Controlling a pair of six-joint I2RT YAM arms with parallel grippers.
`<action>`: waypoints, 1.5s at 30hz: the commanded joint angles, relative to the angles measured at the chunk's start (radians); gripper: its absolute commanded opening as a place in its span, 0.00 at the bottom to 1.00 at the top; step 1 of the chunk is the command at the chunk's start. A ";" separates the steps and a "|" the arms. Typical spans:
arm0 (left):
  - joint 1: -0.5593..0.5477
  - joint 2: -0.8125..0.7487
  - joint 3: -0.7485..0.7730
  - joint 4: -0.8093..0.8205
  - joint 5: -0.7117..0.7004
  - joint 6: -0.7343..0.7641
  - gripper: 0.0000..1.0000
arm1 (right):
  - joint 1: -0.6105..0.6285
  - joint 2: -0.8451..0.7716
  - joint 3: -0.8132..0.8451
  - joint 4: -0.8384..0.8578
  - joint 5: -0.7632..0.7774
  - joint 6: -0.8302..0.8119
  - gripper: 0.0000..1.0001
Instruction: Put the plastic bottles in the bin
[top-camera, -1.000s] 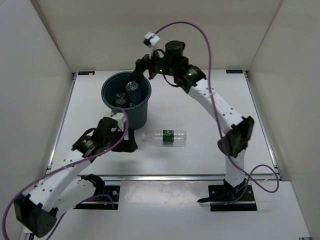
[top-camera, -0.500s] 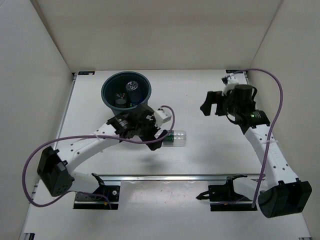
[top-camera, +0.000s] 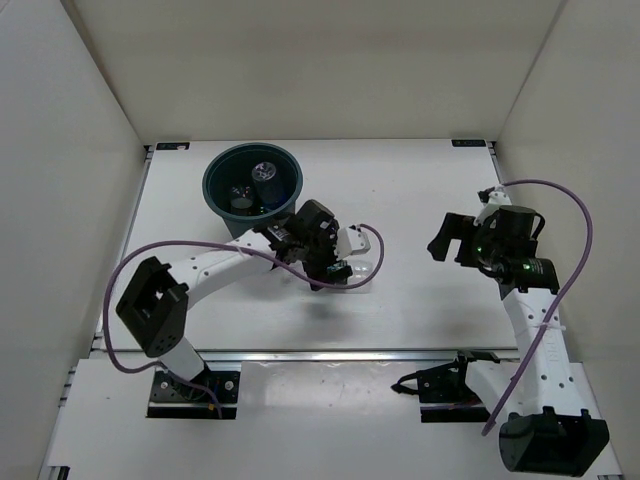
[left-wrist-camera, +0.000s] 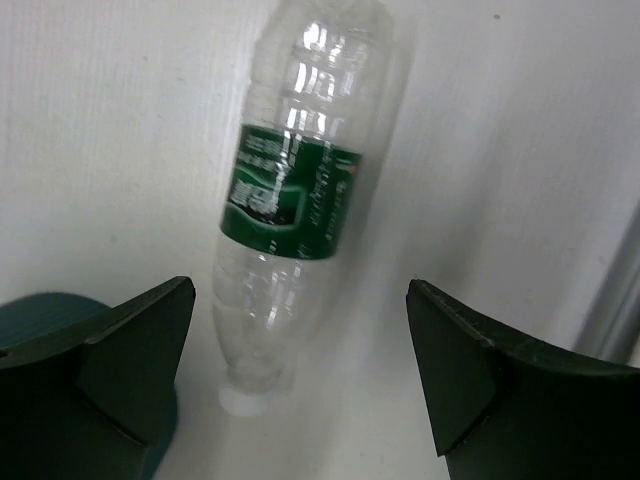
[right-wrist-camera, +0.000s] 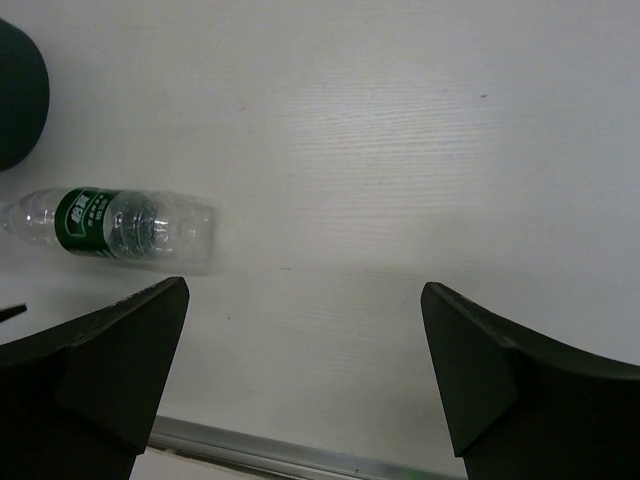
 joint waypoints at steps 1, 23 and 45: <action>0.017 0.056 0.064 0.049 0.061 0.087 0.98 | 0.019 -0.004 -0.025 -0.002 -0.019 0.006 0.99; -0.013 0.210 0.045 0.264 0.006 -0.217 0.78 | -0.074 -0.011 -0.063 0.064 -0.146 -0.014 0.99; 0.116 -0.165 0.245 0.244 -0.237 -0.564 0.93 | -0.074 0.034 -0.074 0.156 -0.082 0.058 0.99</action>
